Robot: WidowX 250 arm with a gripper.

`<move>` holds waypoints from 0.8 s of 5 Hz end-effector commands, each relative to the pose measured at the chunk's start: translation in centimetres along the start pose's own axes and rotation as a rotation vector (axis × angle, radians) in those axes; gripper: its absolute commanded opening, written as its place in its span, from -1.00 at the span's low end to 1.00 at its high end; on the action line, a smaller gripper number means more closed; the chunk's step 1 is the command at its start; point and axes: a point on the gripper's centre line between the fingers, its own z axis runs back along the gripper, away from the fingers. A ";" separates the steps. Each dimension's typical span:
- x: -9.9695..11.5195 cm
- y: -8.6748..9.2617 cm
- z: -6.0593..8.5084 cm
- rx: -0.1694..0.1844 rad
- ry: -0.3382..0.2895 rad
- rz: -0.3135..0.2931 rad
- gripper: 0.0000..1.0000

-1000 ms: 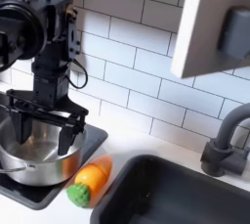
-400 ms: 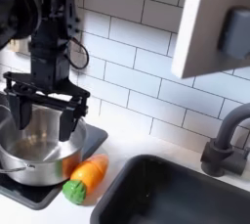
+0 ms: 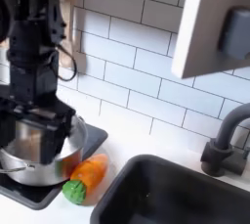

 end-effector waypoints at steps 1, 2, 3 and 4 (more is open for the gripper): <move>-4.0 -0.3 -1.0 0.009 0.012 -0.157 1.00; -5.5 -0.4 -0.8 0.008 0.000 -0.213 1.00; -6.0 -0.2 0.1 -0.004 -0.024 -0.243 1.00; -6.1 -0.2 0.1 0.011 -0.019 -0.246 1.00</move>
